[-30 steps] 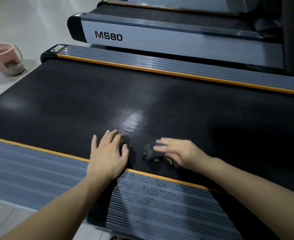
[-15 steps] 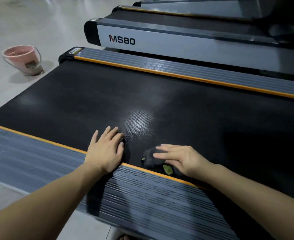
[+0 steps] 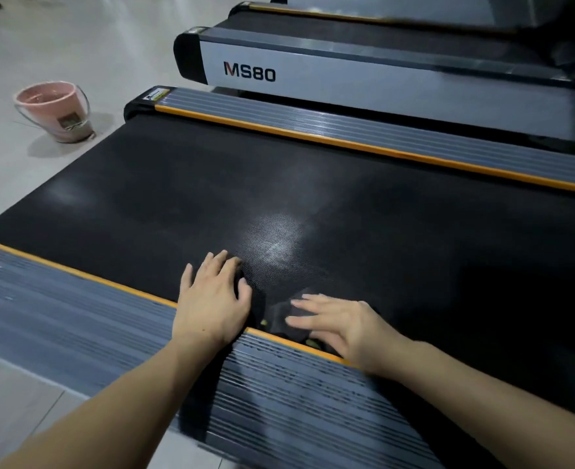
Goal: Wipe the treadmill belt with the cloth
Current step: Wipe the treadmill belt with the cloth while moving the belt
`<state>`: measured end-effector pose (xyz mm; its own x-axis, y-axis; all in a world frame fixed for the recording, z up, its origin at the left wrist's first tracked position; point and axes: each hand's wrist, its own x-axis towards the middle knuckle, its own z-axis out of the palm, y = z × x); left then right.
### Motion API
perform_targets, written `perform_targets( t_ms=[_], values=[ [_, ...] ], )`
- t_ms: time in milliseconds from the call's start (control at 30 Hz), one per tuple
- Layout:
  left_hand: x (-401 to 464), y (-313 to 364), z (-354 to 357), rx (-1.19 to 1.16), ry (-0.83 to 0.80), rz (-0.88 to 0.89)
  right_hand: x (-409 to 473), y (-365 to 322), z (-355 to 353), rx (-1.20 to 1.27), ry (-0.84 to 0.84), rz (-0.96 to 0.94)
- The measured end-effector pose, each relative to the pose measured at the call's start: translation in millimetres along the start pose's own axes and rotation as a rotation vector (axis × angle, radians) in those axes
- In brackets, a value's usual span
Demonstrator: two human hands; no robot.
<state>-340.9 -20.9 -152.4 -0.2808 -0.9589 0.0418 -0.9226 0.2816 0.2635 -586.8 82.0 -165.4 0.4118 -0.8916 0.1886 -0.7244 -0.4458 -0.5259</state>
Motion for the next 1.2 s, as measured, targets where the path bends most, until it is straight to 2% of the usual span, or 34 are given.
perform_targets(
  t_ms=[100,167,233,267,300,333,400,533,633,700,800,900,967,1033,1200],
  values=[
    [0,0,0,-0.006,-0.006,0.028,22,13,-12,-0.041,-0.034,-0.057],
    [2,-1,-1,-0.006,-0.007,0.043,52,43,-17,-0.136,0.039,-0.053],
    [4,-3,0,0.002,-0.004,0.044,88,77,-27,-0.204,0.214,0.120],
    [3,-4,0,0.005,-0.004,0.045,104,88,-33,-0.199,0.300,0.280],
    [1,-5,1,0.006,-0.006,0.046,116,93,-37,-0.199,0.337,0.447],
    [1,-5,1,0.002,-0.007,0.051,122,93,-38,-0.234,0.335,0.527],
    [2,-5,1,-0.012,-0.015,0.068,114,79,-31,-0.253,0.320,0.497],
    [4,-1,1,-0.018,-0.015,0.074,39,21,-1,-0.064,0.126,0.102],
    [3,0,-1,-0.022,-0.022,0.082,25,8,5,-0.033,0.076,0.019],
    [5,0,-2,-0.027,-0.028,0.081,36,17,1,-0.112,0.075,-0.011],
    [8,1,-1,-0.019,-0.039,0.091,65,49,-7,-0.221,0.122,0.080],
    [6,0,-2,-0.037,-0.043,0.092,102,70,-27,-0.218,0.279,0.398],
    [6,1,-3,-0.052,-0.051,0.087,117,69,-30,-0.252,0.283,0.554],
    [7,1,-3,-0.056,-0.055,0.083,113,58,-25,-0.258,0.241,0.549],
    [4,3,-5,-0.027,-0.084,0.060,65,29,1,-0.079,0.245,0.331]
  ],
)
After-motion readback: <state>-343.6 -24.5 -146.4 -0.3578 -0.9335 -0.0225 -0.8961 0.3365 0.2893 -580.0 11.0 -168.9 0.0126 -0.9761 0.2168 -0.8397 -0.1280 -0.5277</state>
